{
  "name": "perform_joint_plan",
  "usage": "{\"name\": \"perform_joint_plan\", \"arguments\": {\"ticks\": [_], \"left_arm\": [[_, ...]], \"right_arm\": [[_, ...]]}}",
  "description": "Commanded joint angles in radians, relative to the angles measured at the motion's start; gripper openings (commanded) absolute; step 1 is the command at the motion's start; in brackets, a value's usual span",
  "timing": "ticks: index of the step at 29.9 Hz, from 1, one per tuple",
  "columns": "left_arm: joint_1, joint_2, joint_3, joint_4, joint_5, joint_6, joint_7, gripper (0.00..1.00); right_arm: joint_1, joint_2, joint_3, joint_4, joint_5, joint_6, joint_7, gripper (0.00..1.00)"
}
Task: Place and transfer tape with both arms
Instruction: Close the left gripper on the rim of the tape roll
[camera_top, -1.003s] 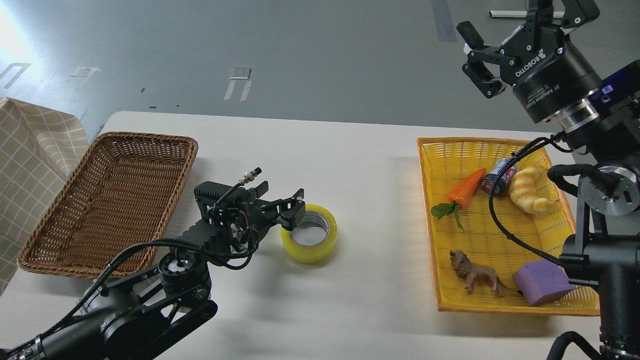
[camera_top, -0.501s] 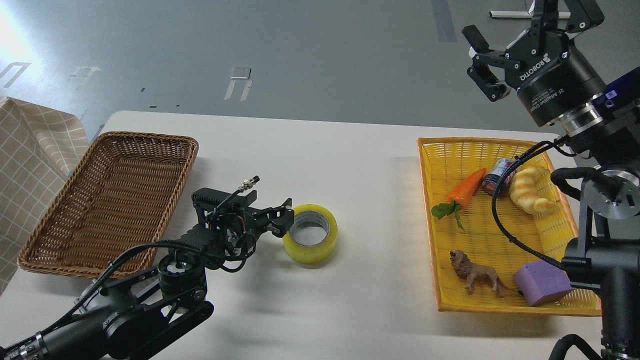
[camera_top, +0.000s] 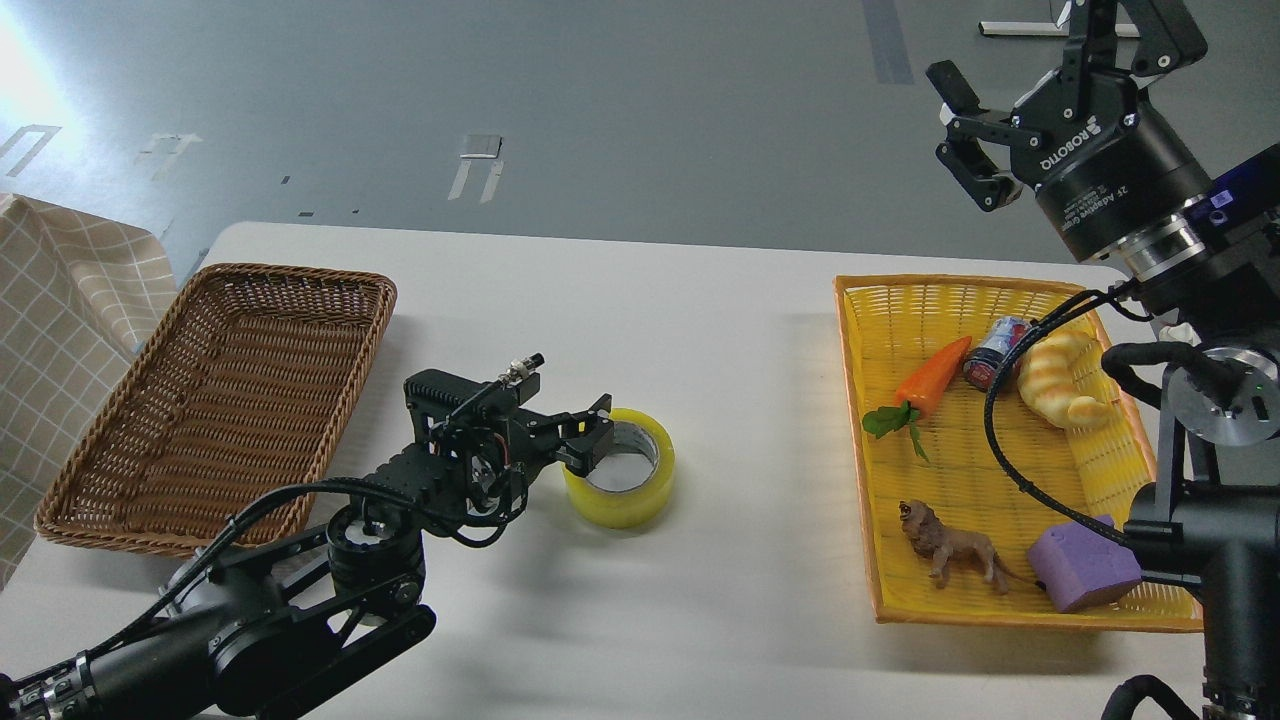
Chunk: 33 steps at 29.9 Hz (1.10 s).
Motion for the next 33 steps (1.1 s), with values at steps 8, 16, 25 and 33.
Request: {"name": "perform_joint_plan", "arguments": {"ticks": [8, 16, 25, 33], "left_arm": [[0.022, 0.002, 0.003, 0.002, 0.0, 0.0, -0.003, 0.85], [0.053, 0.002, 0.003, 0.004, 0.0, 0.0, -0.011, 0.85], [0.056, 0.004, 0.003, 0.01, 0.0, -0.001, -0.012, 0.85], [0.056, 0.005, 0.005, 0.015, 0.0, -0.003, -0.034, 0.85]], "right_arm": [[-0.018, 0.0, 0.0, -0.001, -0.001, 0.0, 0.0, 0.99], [-0.018, 0.0, -0.002, -0.001, -0.001, 0.0, 0.0, 0.99], [-0.027, 0.0, 0.0, 0.001, -0.001, 0.0, 0.0, 0.99], [-0.03, 0.0, 0.0, -0.001, -0.001, 0.0, 0.0, 0.99]]}}
